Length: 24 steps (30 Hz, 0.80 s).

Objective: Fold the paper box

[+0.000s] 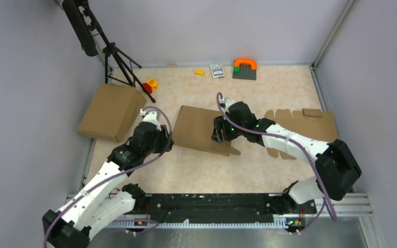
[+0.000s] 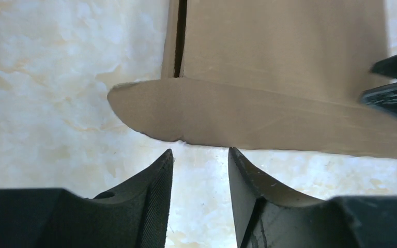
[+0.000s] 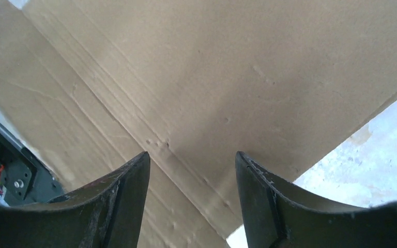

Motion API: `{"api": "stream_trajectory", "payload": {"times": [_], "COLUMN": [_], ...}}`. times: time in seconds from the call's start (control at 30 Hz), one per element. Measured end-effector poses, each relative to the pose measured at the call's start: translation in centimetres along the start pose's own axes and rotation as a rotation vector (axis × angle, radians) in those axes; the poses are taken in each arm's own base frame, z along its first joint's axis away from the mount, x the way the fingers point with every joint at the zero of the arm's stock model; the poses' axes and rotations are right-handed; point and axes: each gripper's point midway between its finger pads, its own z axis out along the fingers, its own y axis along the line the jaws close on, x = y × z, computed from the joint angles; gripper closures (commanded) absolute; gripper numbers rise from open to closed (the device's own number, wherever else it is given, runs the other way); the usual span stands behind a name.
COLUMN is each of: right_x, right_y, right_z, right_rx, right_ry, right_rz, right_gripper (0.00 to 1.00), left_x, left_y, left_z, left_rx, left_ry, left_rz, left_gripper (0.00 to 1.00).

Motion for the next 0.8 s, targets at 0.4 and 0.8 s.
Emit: {"api": "stream_trajectory", "payload": {"times": [0.4,0.8], "right_x": [1.9,1.6], "right_y": [-1.0,-2.8], "right_z": [1.0,-0.7], "right_rx": [0.007,0.095], "right_ry": [0.024,0.006], "right_rz": [0.008,0.021], "right_gripper": [0.43,0.98], "left_x": [-7.9,-7.1], "left_y": [-1.7,-2.8], "left_z": [-5.3,3.6], "left_rx": [-0.015,0.056], "left_ry": [-0.131,0.066], "left_rz": [0.026,0.018], "left_gripper": [0.7,0.97]}}
